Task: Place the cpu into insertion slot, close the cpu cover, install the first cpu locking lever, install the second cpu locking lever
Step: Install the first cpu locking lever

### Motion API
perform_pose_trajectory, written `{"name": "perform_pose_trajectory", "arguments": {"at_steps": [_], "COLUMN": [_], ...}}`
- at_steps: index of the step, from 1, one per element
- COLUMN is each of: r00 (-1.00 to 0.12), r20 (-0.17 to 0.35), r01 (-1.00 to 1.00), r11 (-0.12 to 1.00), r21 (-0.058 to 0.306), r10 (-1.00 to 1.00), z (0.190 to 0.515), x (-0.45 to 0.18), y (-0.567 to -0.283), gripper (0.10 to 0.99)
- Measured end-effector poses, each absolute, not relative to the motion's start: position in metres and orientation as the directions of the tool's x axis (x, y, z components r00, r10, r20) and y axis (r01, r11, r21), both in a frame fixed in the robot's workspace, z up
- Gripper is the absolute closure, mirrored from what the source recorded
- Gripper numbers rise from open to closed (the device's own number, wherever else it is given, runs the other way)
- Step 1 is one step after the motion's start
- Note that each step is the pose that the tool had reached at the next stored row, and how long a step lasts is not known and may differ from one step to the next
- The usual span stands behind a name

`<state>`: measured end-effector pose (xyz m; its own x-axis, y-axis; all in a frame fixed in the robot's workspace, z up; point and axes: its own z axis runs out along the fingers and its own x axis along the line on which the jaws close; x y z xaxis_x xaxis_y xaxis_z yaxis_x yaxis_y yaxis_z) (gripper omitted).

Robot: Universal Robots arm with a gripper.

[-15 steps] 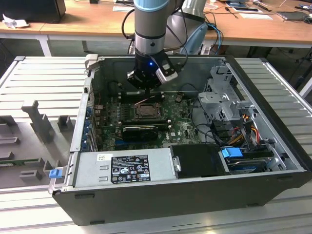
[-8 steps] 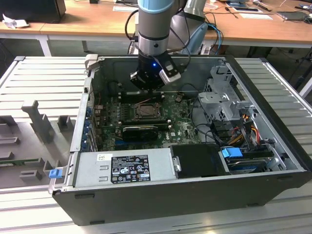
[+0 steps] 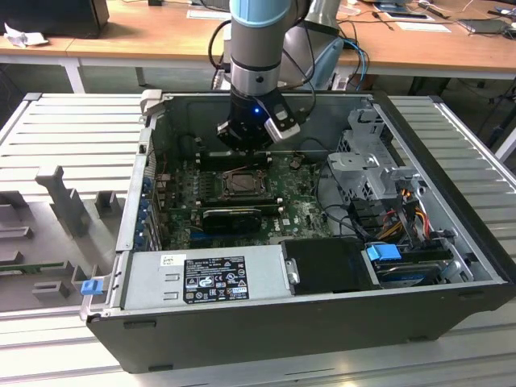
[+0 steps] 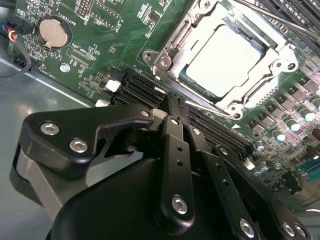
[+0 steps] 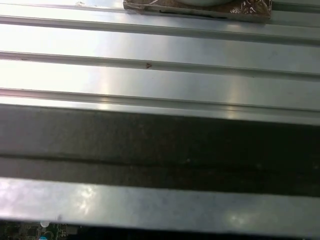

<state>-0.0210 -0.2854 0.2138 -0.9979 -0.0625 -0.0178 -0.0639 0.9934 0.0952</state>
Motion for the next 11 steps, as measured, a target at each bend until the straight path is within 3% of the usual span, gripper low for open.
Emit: {"name": "perform_pose_trajectory", "arguments": {"at_steps": [11], "r00": [-0.998], "r20": [-0.018], "r01": [-0.064], "r11": [0.993], "r21": [0.096], "r10": [-0.062], "z": [0.2079], "x": [-0.0210], "y": [-0.2854], "gripper": [0.980]}}
